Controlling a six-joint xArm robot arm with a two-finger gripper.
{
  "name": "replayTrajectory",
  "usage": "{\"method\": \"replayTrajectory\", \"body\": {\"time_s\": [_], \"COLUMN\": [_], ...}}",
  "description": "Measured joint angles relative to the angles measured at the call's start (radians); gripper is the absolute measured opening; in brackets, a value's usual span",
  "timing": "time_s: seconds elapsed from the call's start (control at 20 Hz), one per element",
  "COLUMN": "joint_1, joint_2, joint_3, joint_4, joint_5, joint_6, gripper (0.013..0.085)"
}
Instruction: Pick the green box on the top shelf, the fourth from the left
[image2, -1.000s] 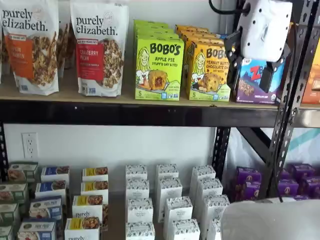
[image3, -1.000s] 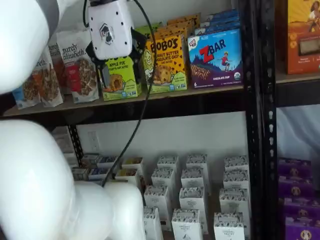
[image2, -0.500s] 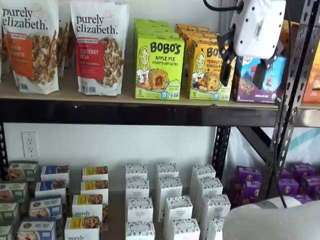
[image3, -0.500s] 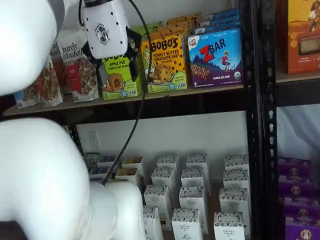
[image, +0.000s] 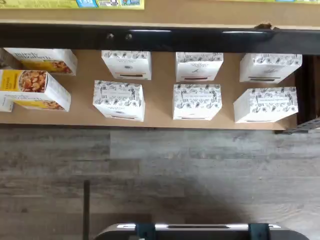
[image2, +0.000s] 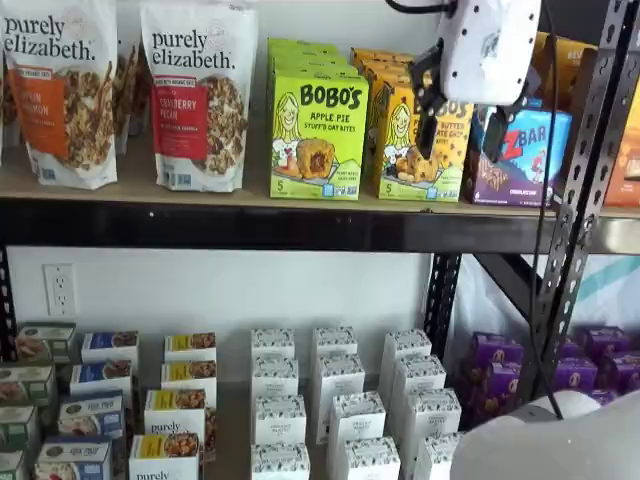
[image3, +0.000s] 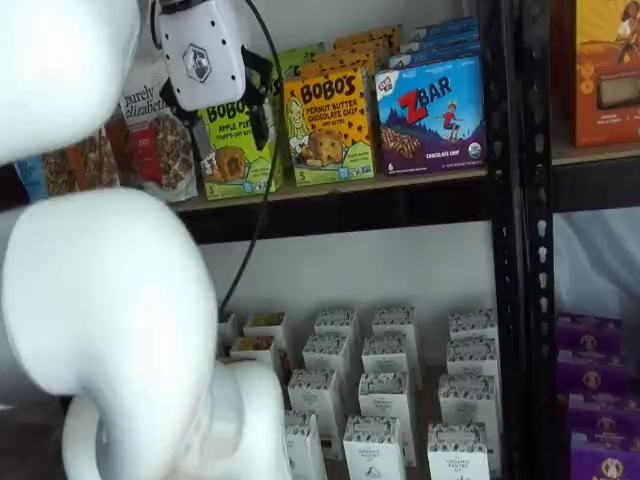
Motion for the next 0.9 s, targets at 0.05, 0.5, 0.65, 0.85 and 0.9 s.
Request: {"method": "replayTrajectory", "body": {"time_s": [0.05,0.5,0.65,0.85,0.9], "joint_1": [0.002,0.059,0.069,0.087,0.093], "joint_2": [0.008,0.057,0.076,0.111,0.112], "joint_3": [-0.004,-0.028,-0.04,-0.067,-0.066], "joint_4": [0.005,0.002,0.01,0.004,-0.002], "joint_5": [-0.007,-0.083,-0.104,-0.112,-0.126], "joint_6": [0.004,0.06,0.07,0.087,0.092], "gripper": [0.085,0.085,0.085,0.085,0.085]}}
